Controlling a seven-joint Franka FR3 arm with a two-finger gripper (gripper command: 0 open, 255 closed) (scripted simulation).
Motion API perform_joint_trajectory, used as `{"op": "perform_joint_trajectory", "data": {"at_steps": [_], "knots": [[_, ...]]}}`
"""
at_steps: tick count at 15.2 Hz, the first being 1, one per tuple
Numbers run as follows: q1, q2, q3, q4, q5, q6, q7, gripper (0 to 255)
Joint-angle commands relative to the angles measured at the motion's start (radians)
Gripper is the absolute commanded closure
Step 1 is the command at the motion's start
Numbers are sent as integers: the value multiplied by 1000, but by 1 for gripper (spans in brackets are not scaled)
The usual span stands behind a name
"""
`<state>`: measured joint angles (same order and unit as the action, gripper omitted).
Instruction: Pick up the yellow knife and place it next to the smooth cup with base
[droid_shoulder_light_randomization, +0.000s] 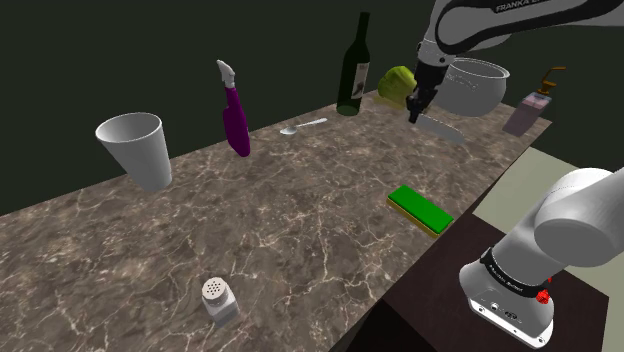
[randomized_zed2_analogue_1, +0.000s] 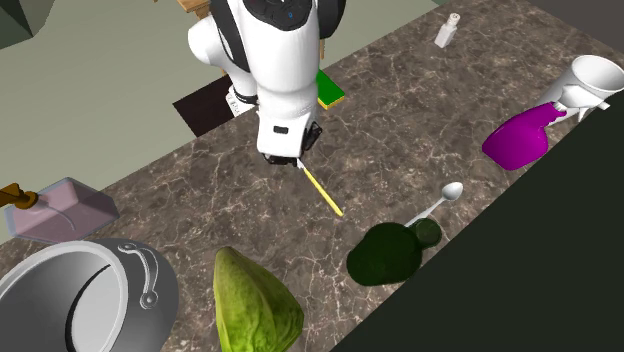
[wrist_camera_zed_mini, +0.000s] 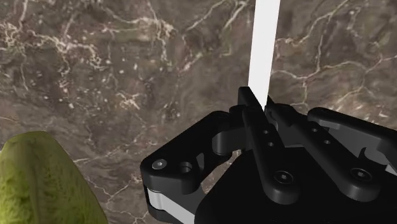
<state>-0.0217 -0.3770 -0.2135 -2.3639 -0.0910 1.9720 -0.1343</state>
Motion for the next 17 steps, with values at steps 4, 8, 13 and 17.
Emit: {"op": "perform_joint_trajectory", "data": {"at_steps": [4, 8, 13, 17], "knots": [[0, -17, 5, 52, 1, -70, 0, 255], [1, -25, 8, 100, 2, -125, 0, 255], [3, -29, 12, 163, 5, -192, -1, 255], [4, -29, 15, 217, 7, -246, -2, 255]]}}
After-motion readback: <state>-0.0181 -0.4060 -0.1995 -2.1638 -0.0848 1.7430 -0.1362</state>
